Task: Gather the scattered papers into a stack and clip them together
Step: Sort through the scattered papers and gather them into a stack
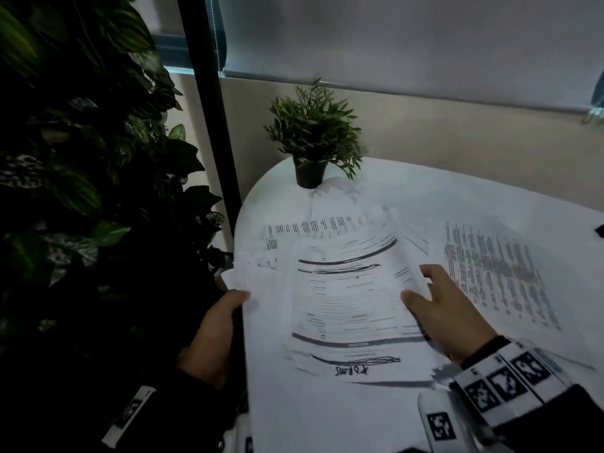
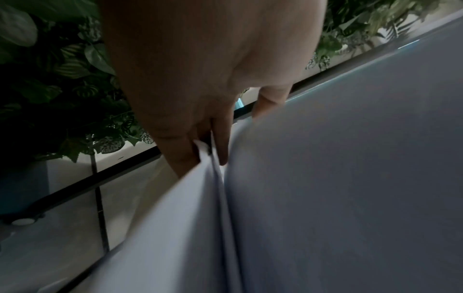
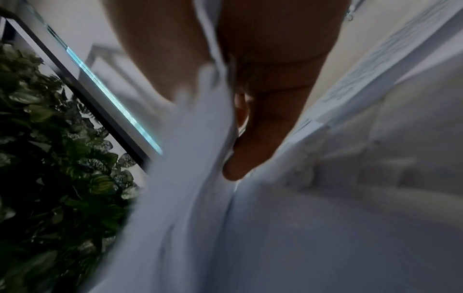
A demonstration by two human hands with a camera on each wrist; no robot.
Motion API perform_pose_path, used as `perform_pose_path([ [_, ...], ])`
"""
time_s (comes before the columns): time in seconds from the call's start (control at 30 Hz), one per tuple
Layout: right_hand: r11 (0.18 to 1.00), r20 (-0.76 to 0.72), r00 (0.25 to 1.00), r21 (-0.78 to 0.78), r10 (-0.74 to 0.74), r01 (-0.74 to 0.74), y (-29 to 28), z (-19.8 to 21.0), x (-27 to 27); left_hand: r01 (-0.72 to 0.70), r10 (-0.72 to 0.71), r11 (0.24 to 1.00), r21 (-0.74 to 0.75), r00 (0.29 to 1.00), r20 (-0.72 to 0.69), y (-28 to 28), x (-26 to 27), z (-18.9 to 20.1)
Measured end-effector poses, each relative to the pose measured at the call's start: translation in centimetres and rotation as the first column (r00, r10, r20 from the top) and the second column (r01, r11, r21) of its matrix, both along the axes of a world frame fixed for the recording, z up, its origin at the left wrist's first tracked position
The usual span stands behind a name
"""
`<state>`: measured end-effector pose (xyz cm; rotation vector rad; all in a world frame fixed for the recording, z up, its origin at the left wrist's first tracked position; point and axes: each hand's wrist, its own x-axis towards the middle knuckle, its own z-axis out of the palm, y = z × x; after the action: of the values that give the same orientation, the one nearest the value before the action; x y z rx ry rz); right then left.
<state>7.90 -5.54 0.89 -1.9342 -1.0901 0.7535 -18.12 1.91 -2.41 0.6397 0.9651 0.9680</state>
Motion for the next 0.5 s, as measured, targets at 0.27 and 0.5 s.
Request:
perform_pose_path([
  [0.27,0.993,0.116,0.991,-0.099,0.07,-0.059,-3.5,-0.5,0.7,0.063,-0.003,0.973,0.222,0.966,-0.26,-0.1,0.6,-1.4],
  [0.5,0.961,0.166,0.95,-0.12,0.265,-0.247,-4.1,-1.1,-2.7,0.03,0.123,0.936,0.35,0.906,-0.405,-1.1,1.6,-1.4],
])
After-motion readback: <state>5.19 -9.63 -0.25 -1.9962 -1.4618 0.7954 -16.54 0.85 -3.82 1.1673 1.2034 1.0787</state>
